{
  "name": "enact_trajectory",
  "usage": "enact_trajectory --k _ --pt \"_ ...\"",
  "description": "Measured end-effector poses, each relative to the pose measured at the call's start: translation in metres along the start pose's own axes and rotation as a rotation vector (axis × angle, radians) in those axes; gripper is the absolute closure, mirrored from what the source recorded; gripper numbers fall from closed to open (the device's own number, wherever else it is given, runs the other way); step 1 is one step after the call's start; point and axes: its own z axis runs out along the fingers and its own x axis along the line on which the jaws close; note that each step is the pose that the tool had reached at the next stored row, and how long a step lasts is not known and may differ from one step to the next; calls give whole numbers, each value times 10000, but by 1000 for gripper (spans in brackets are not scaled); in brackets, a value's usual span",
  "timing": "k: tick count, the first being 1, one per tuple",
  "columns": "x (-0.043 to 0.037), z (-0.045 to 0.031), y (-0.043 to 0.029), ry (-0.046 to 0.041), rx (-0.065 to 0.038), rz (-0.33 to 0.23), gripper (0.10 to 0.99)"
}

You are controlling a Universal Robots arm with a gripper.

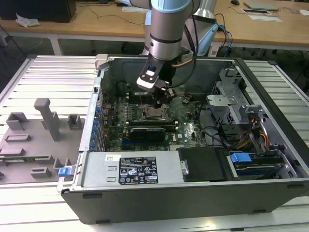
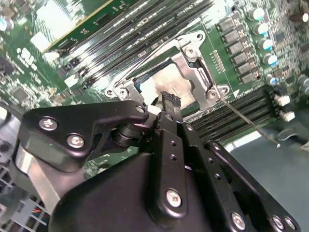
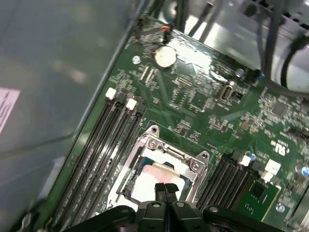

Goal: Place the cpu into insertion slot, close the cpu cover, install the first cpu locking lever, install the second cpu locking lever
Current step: 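Close the cpu cover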

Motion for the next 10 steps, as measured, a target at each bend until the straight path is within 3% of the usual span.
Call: enact_trajectory --k 10 --pt "0 0 0 -46 -6 -2692 980"
